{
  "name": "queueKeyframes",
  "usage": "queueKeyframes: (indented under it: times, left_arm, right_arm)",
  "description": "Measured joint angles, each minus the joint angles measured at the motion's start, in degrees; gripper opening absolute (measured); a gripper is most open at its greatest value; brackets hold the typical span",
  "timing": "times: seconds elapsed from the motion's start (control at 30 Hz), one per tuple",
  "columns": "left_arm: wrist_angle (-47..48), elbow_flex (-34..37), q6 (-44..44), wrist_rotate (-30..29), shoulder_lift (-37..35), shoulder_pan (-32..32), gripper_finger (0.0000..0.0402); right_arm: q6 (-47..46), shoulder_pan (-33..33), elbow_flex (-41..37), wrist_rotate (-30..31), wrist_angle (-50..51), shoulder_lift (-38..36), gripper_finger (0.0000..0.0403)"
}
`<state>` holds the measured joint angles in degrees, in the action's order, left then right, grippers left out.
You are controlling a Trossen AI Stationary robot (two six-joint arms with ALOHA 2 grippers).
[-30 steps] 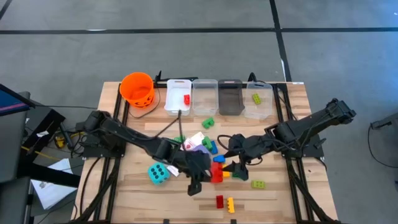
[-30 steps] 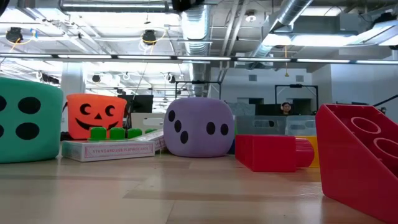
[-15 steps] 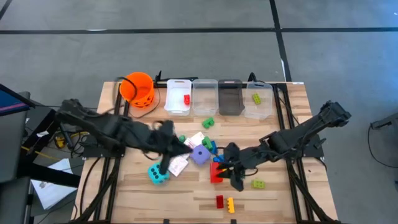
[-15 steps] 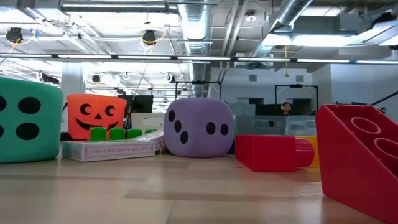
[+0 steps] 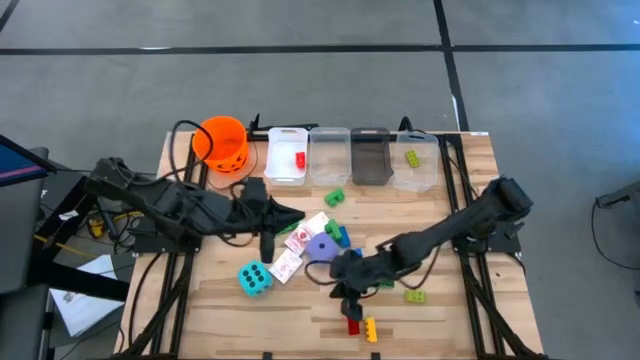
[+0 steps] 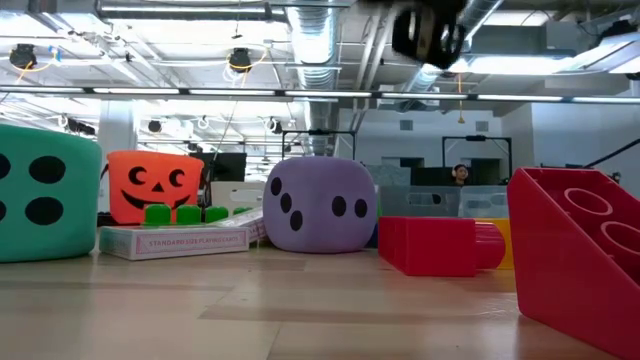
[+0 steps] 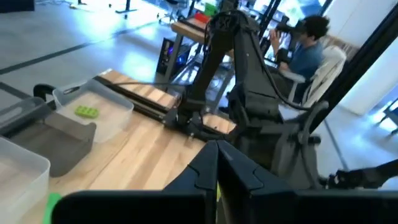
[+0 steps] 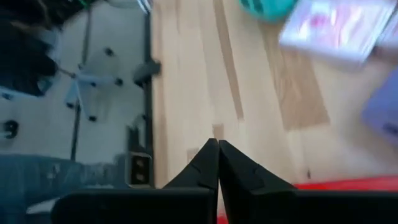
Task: Pick & Place Toys
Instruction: Move the 3 stud red game piece to the top center of the table
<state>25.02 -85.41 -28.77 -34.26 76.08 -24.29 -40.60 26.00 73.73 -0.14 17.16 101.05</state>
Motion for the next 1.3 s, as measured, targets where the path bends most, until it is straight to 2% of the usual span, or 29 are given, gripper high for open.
queueKeyframes:
  times: [0.2, 0.3, 0.73, 0.93, 1.3]
  left_arm:
    - [0.5, 0.0, -0.1, 0.0, 2.6, 0.0, 0.0000]
    - [1.0, 0.0, -0.1, 0.0, 3.2, 0.0, 0.0000]
    - [1.2, 0.0, -0.2, 0.0, 3.0, -0.1, 0.0000]
    - [1.1, 0.0, -0.1, 0.0, 3.0, -0.1, 0.0000]
    - [1.2, 0.0, -0.1, 0.0, 3.0, -0.1, 0.0000]
  right_arm:
    - [-1.7, 0.1, 0.0, -6.1, 3.3, 6.2, 0.0001]
    - [-1.6, 0.3, 0.0, -6.8, 4.6, 7.4, 0.0001]
    - [2.1, -2.0, 0.0, -7.0, 8.2, 9.1, 0.0000]
    - [0.7, -2.9, 0.0, -7.7, 7.2, 13.8, 0.0000]
    - [0.0, -6.6, 0.2, -3.9, 18.7, 13.8, 0.0000]
